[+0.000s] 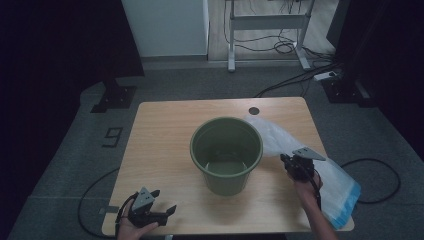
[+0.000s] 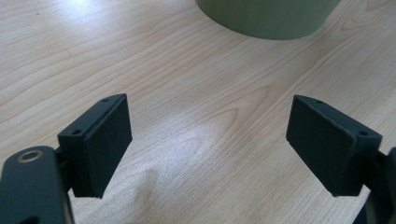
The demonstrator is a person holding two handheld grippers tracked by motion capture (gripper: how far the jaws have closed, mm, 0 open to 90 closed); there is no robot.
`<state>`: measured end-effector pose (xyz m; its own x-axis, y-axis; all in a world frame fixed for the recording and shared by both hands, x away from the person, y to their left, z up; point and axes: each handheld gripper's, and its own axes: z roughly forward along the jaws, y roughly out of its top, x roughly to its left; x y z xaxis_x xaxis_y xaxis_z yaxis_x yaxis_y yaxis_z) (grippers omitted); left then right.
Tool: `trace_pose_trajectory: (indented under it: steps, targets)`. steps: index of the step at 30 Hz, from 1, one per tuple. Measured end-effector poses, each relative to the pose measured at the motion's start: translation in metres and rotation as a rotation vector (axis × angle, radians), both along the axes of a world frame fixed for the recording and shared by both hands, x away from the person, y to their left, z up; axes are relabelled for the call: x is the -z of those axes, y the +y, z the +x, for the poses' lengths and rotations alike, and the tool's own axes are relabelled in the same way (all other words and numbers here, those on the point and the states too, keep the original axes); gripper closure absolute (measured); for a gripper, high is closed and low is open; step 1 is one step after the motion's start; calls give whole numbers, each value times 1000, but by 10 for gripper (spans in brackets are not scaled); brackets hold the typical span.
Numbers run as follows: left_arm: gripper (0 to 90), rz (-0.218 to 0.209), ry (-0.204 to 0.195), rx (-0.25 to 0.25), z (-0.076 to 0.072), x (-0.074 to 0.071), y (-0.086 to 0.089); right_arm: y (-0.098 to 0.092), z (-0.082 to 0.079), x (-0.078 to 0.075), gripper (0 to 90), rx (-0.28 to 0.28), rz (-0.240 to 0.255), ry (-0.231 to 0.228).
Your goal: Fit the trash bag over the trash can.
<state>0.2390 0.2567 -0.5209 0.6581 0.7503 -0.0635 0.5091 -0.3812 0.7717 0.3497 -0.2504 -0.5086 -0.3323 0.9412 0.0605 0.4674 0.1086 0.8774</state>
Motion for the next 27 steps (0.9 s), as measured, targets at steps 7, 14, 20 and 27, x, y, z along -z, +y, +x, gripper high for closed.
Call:
trace_pose_trajectory:
  steps: [7, 14, 20, 27]
  targets:
    - [143, -14, -10, -3, -1, -2, 0, -12, -8, -24, 886, 9, 42, -66]
    - [144, -30, -18, -8, -1, -3, 1, -25, -21, -53, 887, 23, 84, -142]
    - [144, -33, -18, -8, -1, -3, 0, -37, -30, -79, 886, 32, 112, -205]
    - [144, -29, -14, -2, 0, -2, -3, -40, -38, -99, 887, 19, 136, -251]
